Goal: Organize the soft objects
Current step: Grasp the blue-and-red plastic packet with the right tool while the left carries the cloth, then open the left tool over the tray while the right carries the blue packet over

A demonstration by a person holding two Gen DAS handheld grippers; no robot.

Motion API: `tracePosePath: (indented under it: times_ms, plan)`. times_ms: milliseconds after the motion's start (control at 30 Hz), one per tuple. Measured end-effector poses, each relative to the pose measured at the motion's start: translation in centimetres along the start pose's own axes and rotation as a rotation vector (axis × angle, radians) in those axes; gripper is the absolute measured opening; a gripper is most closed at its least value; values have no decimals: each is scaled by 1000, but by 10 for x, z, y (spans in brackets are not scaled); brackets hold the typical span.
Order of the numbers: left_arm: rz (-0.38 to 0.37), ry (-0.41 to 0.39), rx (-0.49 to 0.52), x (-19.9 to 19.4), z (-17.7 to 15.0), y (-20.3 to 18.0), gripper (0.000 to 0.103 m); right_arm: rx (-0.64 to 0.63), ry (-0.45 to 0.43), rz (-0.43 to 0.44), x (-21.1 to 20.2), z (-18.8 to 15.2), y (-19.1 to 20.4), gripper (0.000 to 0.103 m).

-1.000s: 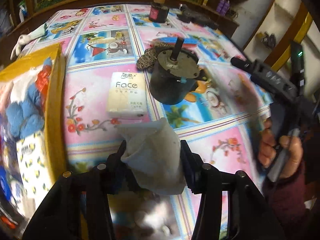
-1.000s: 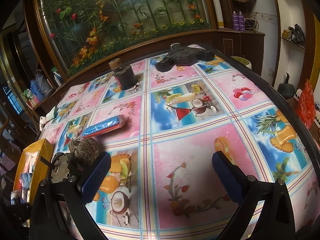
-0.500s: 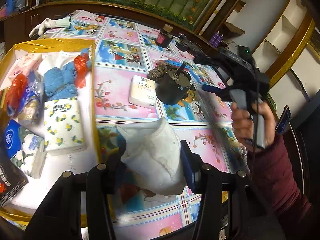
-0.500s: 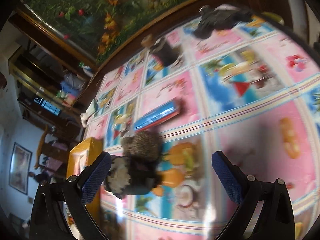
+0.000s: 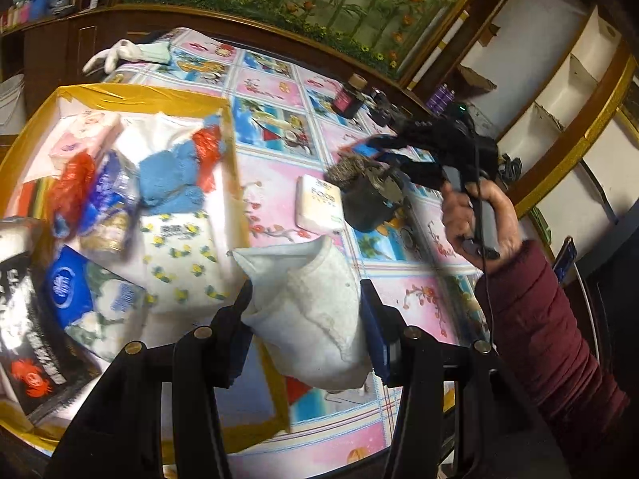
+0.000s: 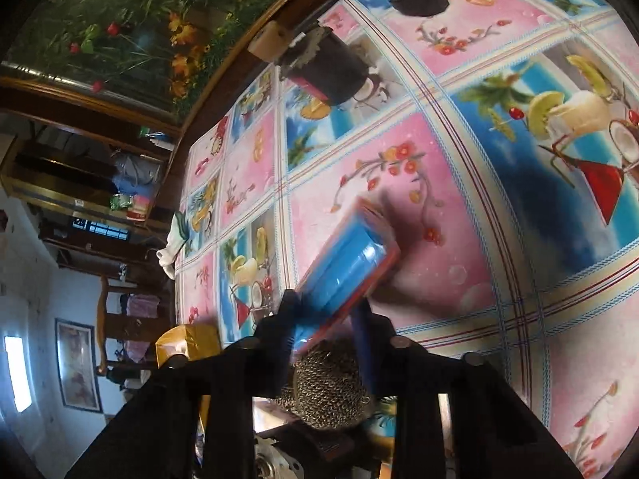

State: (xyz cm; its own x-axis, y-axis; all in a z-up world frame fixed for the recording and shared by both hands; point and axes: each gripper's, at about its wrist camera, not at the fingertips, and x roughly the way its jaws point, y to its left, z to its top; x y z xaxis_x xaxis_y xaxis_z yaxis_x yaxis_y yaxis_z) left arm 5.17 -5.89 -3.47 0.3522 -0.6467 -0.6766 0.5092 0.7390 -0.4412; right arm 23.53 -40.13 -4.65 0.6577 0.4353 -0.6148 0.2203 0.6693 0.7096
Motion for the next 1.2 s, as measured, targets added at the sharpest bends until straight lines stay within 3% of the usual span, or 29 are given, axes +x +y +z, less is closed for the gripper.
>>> tracePosePath:
  times_ms: [233, 433, 800, 967, 1200]
  plan:
    - [57, -56, -93, -36, 23, 50, 48, -127, -112, 10, -49, -23, 43, 17]
    - [172, -61, -165, -44, 61, 105, 48, -275, -100, 103, -75, -65, 98, 17]
    - [288, -27, -279, 2, 117, 174, 49, -409, 185, 229, -1, -144, 174, 17]
    - [277, -6, -330, 14, 120, 194, 62, -443, 322, 248, 32, -178, 187, 17]
    - [249, -21, -339, 8, 121, 191, 64, -484, 477, 242, 47, -234, 188, 17]
